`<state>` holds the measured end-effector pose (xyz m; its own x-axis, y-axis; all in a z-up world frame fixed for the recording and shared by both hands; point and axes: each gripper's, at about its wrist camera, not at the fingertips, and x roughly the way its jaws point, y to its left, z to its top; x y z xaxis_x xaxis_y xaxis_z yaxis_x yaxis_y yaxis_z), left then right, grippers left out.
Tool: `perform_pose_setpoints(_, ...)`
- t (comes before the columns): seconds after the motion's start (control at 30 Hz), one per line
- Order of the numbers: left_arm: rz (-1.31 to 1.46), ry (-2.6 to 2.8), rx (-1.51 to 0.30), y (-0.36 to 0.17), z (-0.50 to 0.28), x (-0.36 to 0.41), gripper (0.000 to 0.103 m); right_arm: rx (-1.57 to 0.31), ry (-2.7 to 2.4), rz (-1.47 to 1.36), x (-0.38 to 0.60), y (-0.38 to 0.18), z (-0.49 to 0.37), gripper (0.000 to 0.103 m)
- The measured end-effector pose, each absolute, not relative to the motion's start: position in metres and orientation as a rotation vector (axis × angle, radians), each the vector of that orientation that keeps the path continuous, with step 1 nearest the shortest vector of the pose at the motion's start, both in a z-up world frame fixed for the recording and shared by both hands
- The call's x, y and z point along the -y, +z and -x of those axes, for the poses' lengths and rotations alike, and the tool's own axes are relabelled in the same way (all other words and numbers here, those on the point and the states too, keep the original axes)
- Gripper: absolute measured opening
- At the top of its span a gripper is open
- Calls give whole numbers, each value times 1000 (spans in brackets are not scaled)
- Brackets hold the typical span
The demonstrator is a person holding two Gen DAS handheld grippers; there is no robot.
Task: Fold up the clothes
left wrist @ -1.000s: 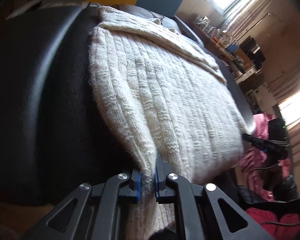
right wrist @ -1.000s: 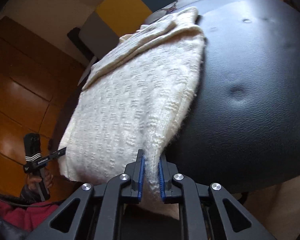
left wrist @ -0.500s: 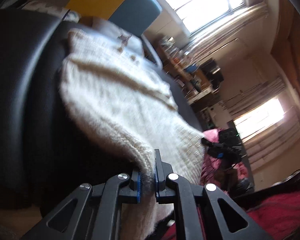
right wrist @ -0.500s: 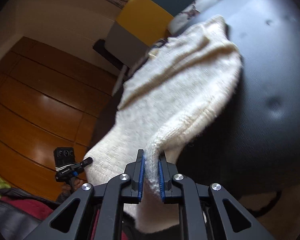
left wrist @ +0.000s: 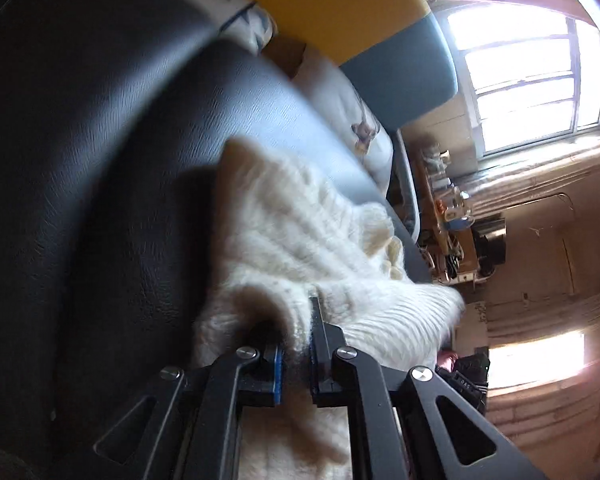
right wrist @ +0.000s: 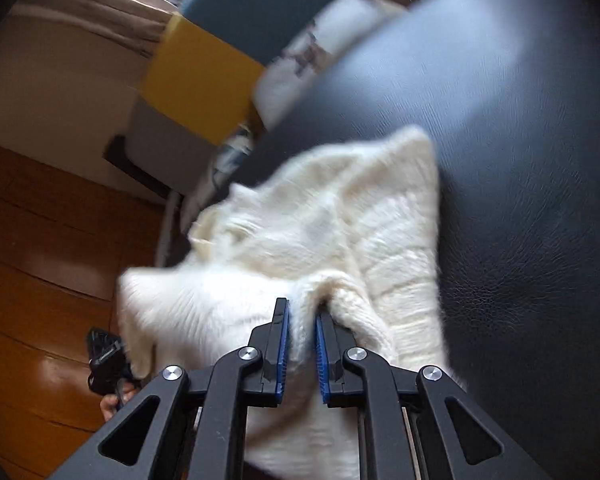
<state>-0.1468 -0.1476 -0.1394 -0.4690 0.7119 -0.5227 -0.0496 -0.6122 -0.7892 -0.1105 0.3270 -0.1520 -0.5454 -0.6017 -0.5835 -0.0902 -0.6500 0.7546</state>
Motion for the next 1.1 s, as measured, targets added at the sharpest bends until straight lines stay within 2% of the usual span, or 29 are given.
perform_pose_setpoints(0.2,1389,2105,973,-179,156,148,8,1080,-2186,-1321,-321,-165,86,9)
perform_pose_setpoints(0.5,1381,2011,1103,-154,95,159,8,968,-2144,-1392,-297,-137,43,13)
perform_pose_setpoints(0.53,1380,2000,1117,-151,89,160,8,984,-2139,-1374,-296,-132,46,17)
perform_pose_setpoints(0.6,1322,1935,1259,-148,91,168,9,1194,-2123,-1306,-309,-137,55,17)
perform_pose_setpoints(0.67,1276,1820,1459,-158,102,176,10,1491,-2085,-1202,-333,-153,63,47)
perform_pose_setpoints(0.7,1276,1793,1522,-163,108,178,13,1611,-2055,-1155,-342,-161,65,80)
perform_pose_setpoints(0.73,1307,1816,1547,-168,113,179,14,1682,-2025,-1112,-347,-167,67,88)
perform_pose_setpoints(0.8,1363,1801,1623,-183,120,183,15,1711,-2007,-1092,-349,-168,71,88)
perform_pose_setpoints(0.87,1379,1685,1744,-201,124,187,15,1698,-1984,-1095,-347,-165,75,93)
perform_pose_setpoints(0.97,1409,1692,1688,-194,128,182,16,1602,-1910,-1128,-339,-151,82,95)
perform_pose_setpoints(1.03,1431,1690,1641,-187,132,176,18,1521,-1849,-1157,-325,-142,89,102)
perform_pose_setpoints(1.1,1444,1681,1603,-177,138,168,19,1415,-1823,-1191,-308,-133,99,102)
